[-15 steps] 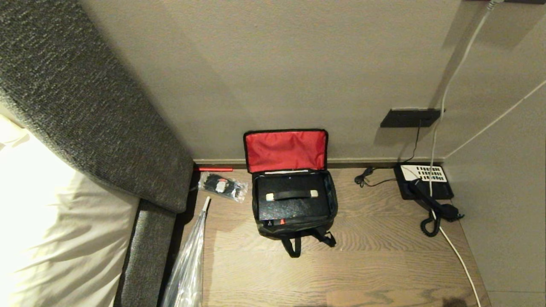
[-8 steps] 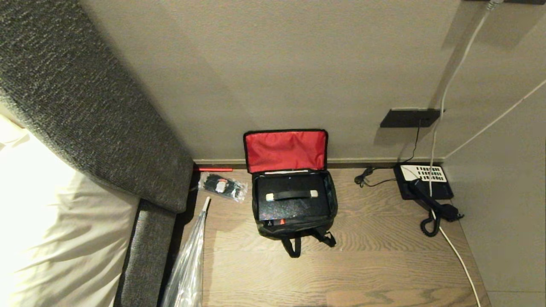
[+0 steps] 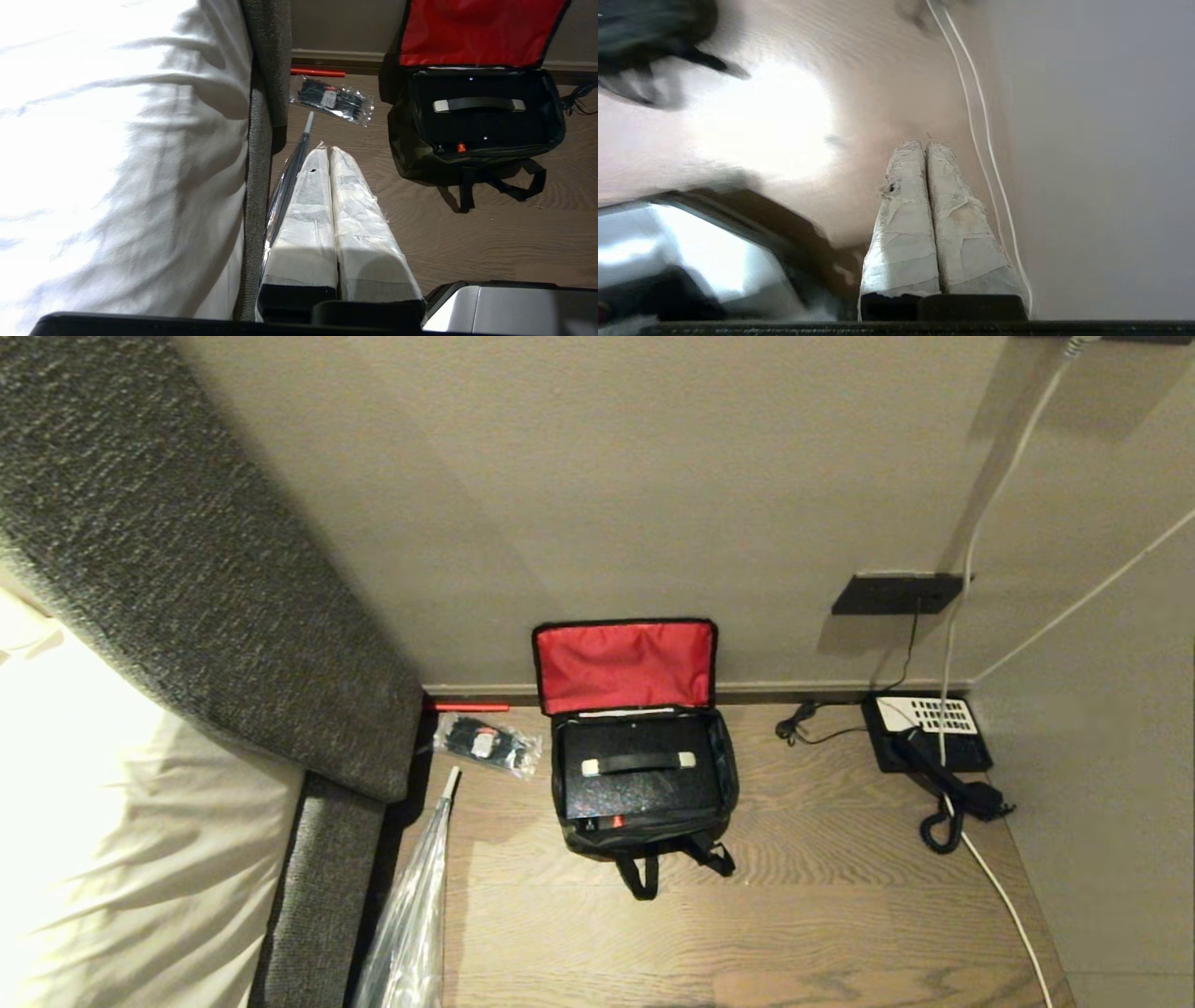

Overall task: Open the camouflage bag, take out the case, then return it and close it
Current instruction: Close the top of the storage box

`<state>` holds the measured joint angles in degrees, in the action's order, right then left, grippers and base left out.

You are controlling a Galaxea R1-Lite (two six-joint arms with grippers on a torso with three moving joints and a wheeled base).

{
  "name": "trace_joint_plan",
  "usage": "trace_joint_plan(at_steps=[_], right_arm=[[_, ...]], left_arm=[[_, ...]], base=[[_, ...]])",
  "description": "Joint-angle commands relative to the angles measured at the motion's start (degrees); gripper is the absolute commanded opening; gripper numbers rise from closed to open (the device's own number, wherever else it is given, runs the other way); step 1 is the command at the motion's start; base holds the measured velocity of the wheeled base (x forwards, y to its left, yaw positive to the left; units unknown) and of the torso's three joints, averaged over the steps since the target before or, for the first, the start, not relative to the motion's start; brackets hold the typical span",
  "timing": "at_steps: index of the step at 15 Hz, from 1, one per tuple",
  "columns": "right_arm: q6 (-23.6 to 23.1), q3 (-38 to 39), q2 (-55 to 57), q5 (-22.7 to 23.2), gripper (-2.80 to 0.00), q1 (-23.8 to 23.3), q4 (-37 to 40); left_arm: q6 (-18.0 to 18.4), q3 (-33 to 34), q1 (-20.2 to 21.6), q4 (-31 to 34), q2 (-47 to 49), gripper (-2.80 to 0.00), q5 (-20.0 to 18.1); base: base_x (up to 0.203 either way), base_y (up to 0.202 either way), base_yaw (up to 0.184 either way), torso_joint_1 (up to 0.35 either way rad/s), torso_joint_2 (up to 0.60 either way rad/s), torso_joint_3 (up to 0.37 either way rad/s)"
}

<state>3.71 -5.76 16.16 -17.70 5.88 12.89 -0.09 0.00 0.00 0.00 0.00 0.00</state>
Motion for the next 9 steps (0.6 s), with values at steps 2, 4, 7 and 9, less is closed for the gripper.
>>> trace_joint_plan(at_steps=[2, 4, 7, 9], right_arm=[[-1.82, 3.35, 0.5, 8.6, -2.8, 0.41, -17.79], [-4.17, 4.18, 0.46, 11.7, -2.8, 0.22, -15.08], [-5.95, 5.26, -2.53, 16.67, -2.8, -8.32, -13.97], [-5.78, 5.5, -9.11, 17.31, -2.8, -7.51, -13.43]], left_arm=[[0.0, 0.0, 0.0, 0.0, 0.0, -2.8, 0.0], [0.0, 0.0, 0.0, 0.0, 0.0, -2.8, 0.0], [-0.09, 0.0, 0.0, 0.0, 0.0, -2.8, 0.0], [0.0, 0.0, 0.0, 0.0, 0.0, -2.8, 0.0]], base=[[0.0, 0.0, 0.0, 0.0, 0.0, 0.0], [0.0, 0.0, 0.0, 0.0, 0.0, 0.0], [0.0, 0.0, 0.0, 0.0, 0.0, 0.0], [0.0, 0.0, 0.0, 0.0, 0.0, 0.0]])
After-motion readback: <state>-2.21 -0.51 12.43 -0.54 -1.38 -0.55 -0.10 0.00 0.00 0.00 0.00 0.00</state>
